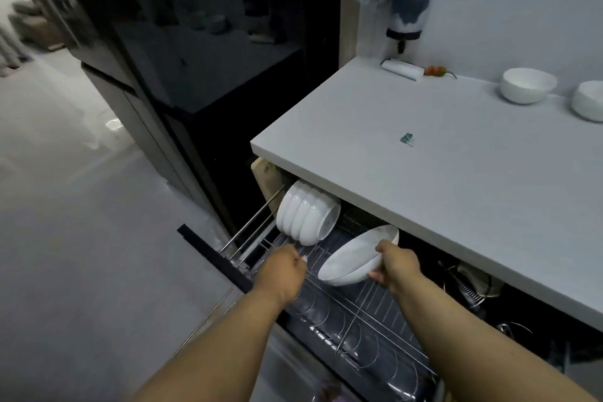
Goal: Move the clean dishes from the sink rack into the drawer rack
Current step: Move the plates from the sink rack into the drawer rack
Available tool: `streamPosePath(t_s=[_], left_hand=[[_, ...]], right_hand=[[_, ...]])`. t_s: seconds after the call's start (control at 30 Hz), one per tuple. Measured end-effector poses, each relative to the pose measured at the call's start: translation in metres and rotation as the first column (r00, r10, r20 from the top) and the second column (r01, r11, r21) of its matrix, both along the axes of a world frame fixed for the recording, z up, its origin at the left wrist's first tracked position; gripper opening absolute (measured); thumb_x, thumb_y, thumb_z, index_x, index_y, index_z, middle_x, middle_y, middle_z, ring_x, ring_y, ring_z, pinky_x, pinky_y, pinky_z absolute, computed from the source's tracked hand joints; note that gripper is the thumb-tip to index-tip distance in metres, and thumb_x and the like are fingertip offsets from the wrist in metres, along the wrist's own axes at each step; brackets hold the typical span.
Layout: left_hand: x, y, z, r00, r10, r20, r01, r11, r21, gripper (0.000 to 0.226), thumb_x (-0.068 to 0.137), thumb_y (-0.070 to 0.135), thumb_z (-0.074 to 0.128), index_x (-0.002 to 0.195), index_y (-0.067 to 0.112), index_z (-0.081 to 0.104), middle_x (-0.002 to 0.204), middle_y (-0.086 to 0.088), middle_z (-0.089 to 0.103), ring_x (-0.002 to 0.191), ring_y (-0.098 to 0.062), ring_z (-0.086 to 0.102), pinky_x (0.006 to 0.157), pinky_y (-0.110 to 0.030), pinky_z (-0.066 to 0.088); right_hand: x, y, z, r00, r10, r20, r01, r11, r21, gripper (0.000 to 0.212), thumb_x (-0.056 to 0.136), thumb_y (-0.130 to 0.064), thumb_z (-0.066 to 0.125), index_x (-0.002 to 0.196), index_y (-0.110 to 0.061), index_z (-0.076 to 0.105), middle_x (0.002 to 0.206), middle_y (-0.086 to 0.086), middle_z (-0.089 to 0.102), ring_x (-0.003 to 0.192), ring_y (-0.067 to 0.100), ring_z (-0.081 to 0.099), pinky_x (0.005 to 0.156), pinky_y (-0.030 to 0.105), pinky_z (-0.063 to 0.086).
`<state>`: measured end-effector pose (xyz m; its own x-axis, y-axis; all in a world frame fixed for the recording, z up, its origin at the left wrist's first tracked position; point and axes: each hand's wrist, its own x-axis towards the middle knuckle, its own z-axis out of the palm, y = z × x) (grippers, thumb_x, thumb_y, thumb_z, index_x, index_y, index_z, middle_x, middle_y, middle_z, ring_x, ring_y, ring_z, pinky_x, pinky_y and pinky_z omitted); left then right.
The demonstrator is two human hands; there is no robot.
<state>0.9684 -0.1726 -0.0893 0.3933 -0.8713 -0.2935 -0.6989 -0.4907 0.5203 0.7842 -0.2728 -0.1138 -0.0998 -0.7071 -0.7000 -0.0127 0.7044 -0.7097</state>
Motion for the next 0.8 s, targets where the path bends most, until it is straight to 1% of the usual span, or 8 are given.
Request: streamPosePath(t_s=[0.07,0.2,0.27,0.43,0.5,0.6,0.7,0.8], left_hand=[[0.007,-0.005,-0.012,1.000,-0.014,0.021,0.014,1.000,-0.007,0.025,0.098,0.035,0.045,0.101,0.012,0.056,0.106,-0.005,0.055,0.089,-0.021,0.056,0.080,-0.031,0.048],[0.021,-0.012,-0.033,0.992,-0.073,0.103,0.070,0.997,0.023,0.033,0.097,0.035,0.045,0.120,0.013,0.052,0.119,-0.005,0.054,0.101,-0.021,0.054,0.087,-0.035,0.048],[0.026,-0.014,-0.040,0.987,-0.104,0.125,0.101,0.994,0.032,0.037,0.098,0.038,0.044,0.125,0.013,0.049,0.123,-0.005,0.052,0.106,-0.021,0.052,0.089,-0.034,0.046],[0.032,-0.019,-0.049,0.973,-0.172,0.154,0.165,0.985,0.055,0.038,0.098,0.041,0.042,0.126,0.014,0.045,0.125,-0.005,0.051,0.107,-0.021,0.051,0.090,-0.036,0.046],[0.032,-0.019,-0.049,0.968,-0.188,0.168,0.180,0.982,0.065,0.036,0.098,0.041,0.041,0.123,0.015,0.045,0.121,-0.005,0.051,0.106,-0.021,0.050,0.089,-0.035,0.045],[0.031,-0.018,-0.052,0.957,-0.214,0.197,0.206,0.977,0.061,0.036,0.098,0.041,0.040,0.122,0.014,0.045,0.121,-0.005,0.053,0.109,-0.021,0.049,0.095,-0.035,0.042],[0.031,-0.018,-0.056,0.958,-0.212,0.191,0.209,0.977,0.038,0.036,0.098,0.042,0.039,0.122,0.016,0.046,0.120,-0.003,0.056,0.110,-0.020,0.051,0.101,-0.036,0.038],[0.032,-0.018,-0.056,0.963,-0.199,0.179,0.200,0.980,0.014,0.033,0.098,0.040,0.039,0.118,0.015,0.046,0.115,-0.004,0.058,0.104,-0.020,0.053,0.092,-0.035,0.044]], right_hand=[[0.011,-0.013,-0.012,0.999,0.033,-0.006,-0.033,0.999,-0.004,0.022,0.088,-0.012,0.057,0.105,0.000,0.051,0.083,0.010,0.053,0.061,0.024,0.056,0.058,0.036,0.055],[0.031,-0.033,-0.034,0.993,0.114,-0.041,-0.114,0.993,-0.005,0.020,0.087,-0.012,0.057,0.103,-0.003,0.051,0.099,0.018,0.058,0.061,0.025,0.059,0.041,0.027,0.054],[0.039,-0.042,-0.043,0.991,0.130,-0.044,-0.130,0.992,-0.005,0.020,0.088,-0.012,0.057,0.105,-0.003,0.050,0.103,0.019,0.058,0.062,0.026,0.060,0.039,0.027,0.054],[0.059,-0.062,-0.054,0.984,0.161,-0.078,-0.161,0.987,0.013,0.022,0.090,-0.012,0.057,0.109,-0.003,0.050,0.099,0.015,0.055,0.058,0.026,0.058,0.049,0.033,0.057],[0.066,-0.069,-0.058,0.977,0.186,-0.105,-0.186,0.983,0.012,0.022,0.090,-0.011,0.057,0.109,0.000,0.051,0.094,0.014,0.054,0.056,0.025,0.057,0.047,0.031,0.056],[0.078,-0.078,-0.061,0.962,0.221,-0.163,-0.223,0.975,0.010,0.022,0.089,-0.011,0.056,0.107,0.002,0.051,0.083,0.013,0.053,0.051,0.026,0.057,0.042,0.028,0.053],[0.089,-0.085,-0.064,0.946,0.261,-0.195,-0.260,0.965,0.030,0.016,0.091,-0.013,0.054,0.098,-0.001,0.047,0.073,0.009,0.050,0.053,0.028,0.059,0.052,0.035,0.051],[0.099,-0.092,-0.066,0.946,0.266,-0.187,-0.265,0.964,0.030,0.016,0.093,-0.014,0.055,0.099,-0.002,0.046,0.075,0.007,0.048,0.054,0.026,0.058,0.061,0.036,0.056]])
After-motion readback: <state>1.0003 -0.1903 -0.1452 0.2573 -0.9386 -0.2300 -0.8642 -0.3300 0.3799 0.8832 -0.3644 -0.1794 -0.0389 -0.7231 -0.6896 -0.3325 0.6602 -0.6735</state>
